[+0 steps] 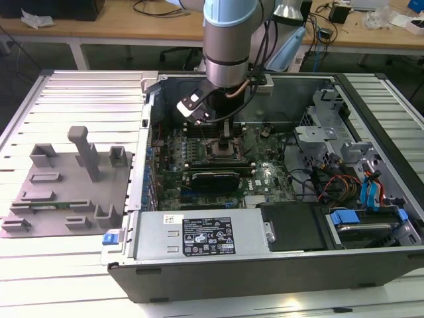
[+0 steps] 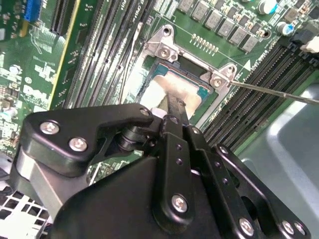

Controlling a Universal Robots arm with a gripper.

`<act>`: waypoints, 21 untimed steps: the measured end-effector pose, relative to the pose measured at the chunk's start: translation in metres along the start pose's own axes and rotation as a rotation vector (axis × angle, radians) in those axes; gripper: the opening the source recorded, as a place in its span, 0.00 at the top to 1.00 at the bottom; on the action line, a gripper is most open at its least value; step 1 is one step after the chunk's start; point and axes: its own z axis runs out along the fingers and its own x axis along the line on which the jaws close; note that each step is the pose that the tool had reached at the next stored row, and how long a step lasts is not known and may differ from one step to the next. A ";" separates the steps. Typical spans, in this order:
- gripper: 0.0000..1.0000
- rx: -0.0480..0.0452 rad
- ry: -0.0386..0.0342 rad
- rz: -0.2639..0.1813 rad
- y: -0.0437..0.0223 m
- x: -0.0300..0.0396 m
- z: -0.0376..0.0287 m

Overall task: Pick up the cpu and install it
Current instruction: 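Place the cpu into insertion slot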

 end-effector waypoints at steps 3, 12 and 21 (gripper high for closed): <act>0.89 0.0001 -0.0002 0.000 0.0006 -0.0003 -0.0107; 0.89 0.0000 -0.0004 0.000 0.0035 -0.0006 -0.0233; 0.89 0.0000 -0.0015 0.000 0.0037 -0.0007 -0.0267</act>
